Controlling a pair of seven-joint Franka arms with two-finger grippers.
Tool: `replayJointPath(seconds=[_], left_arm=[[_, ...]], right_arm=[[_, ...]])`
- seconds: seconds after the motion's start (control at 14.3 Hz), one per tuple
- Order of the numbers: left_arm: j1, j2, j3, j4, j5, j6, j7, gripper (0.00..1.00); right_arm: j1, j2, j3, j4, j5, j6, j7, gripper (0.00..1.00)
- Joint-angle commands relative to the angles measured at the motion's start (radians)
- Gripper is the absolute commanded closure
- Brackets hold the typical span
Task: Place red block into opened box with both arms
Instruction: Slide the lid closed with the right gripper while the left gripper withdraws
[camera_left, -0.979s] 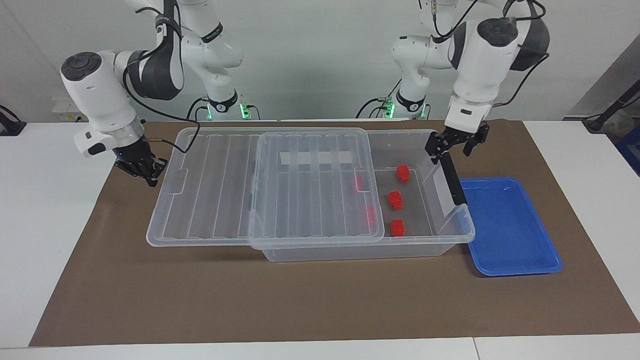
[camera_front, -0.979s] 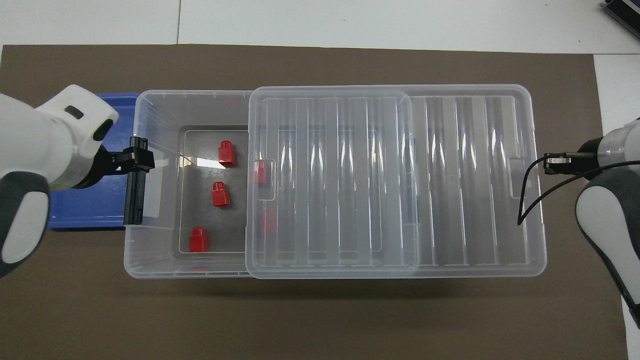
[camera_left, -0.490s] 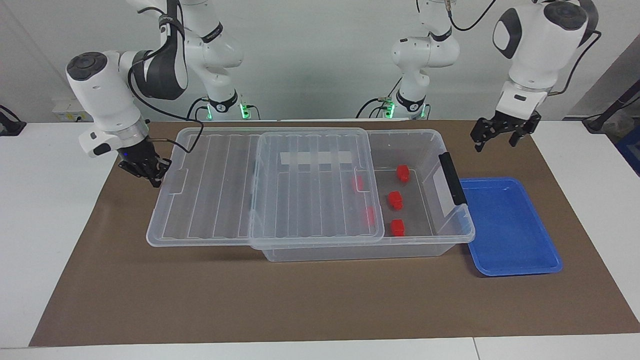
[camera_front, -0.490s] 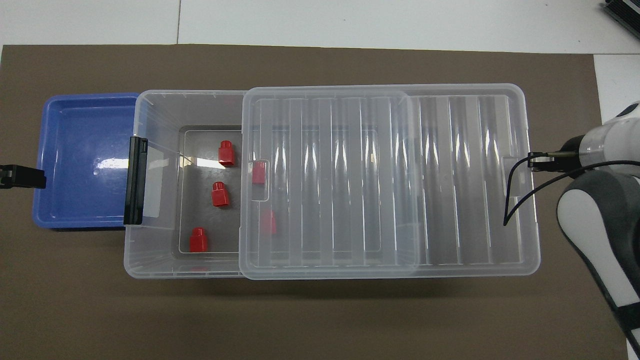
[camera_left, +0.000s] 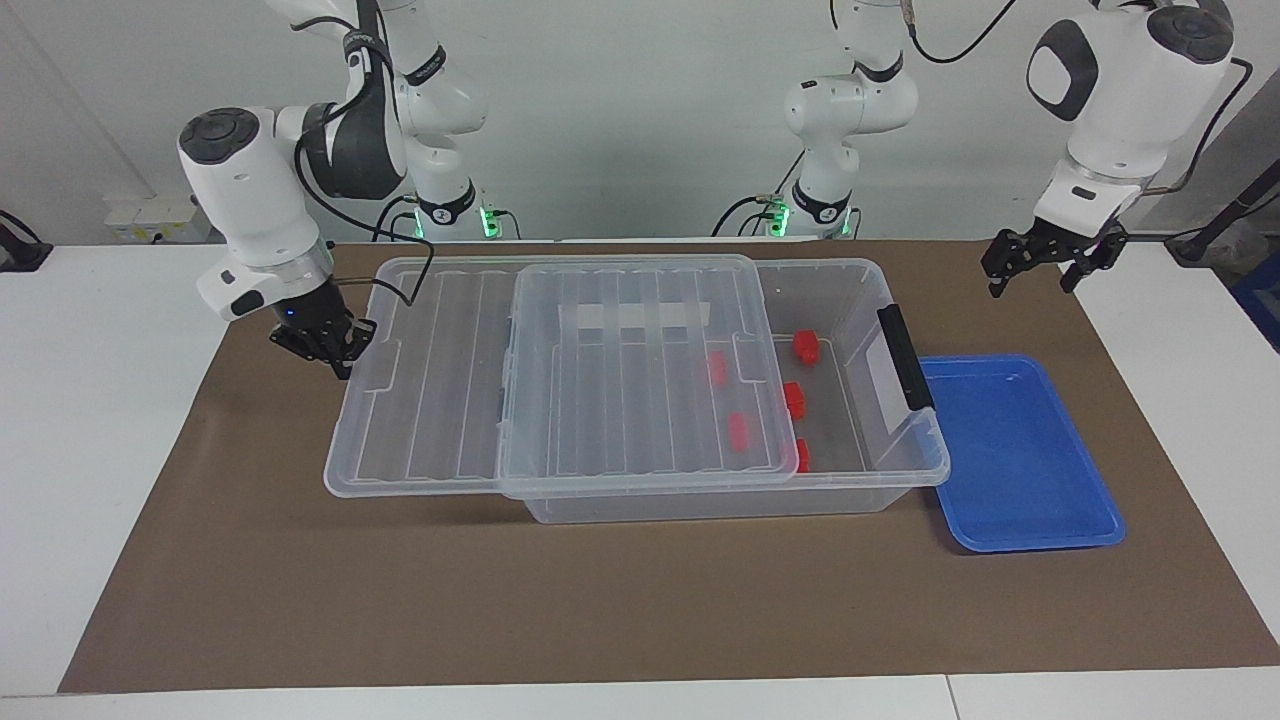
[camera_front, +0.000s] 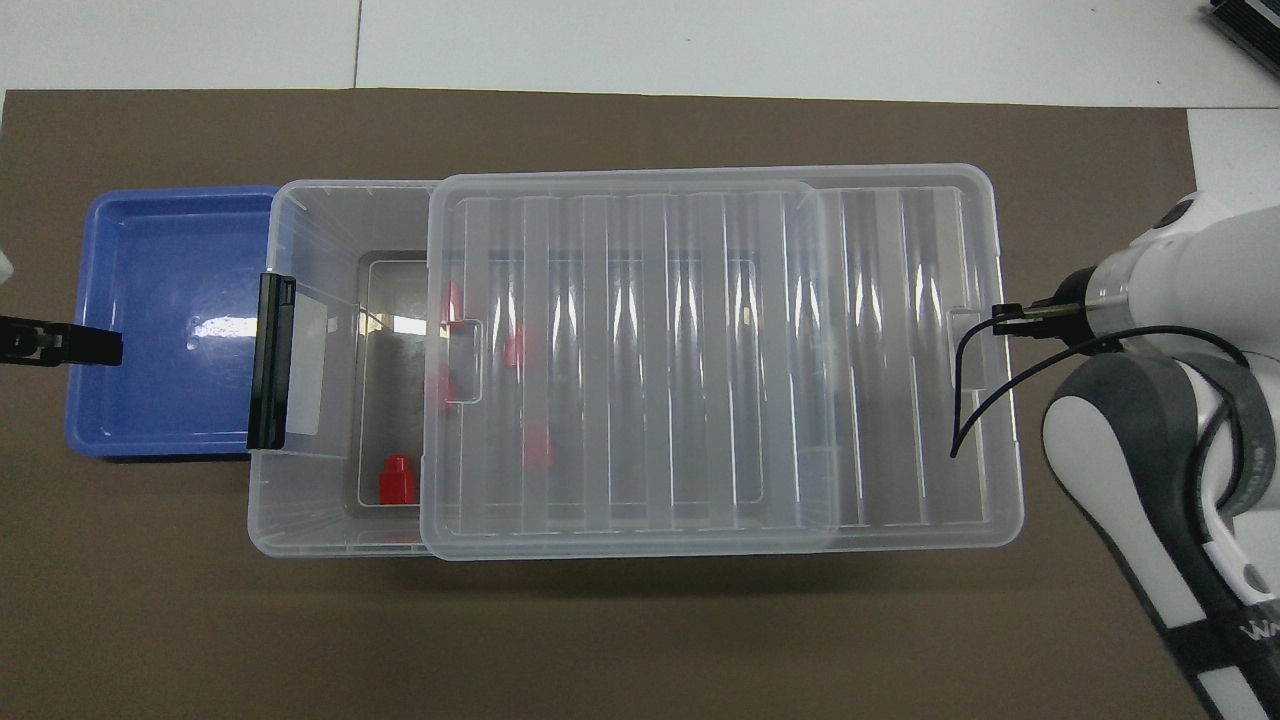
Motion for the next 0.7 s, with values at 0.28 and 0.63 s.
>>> replayJointPath(seconds=[0.28, 0.63], left_arm=[[-0.003, -0.004, 0.010, -0.031, -0.096, 0.035, 0.003, 0.00], [0.000, 0.002, 0.010, 0.187, -0.092, -0.272, 0.006, 0.00]], right_arm=[[0.089, 0.014, 0.003, -0.004, 0.061, 0.058, 0.057, 1.00], [0.176, 0.016, 0.003, -0.007, 0.062, 0.063, 0.164, 1.00]])
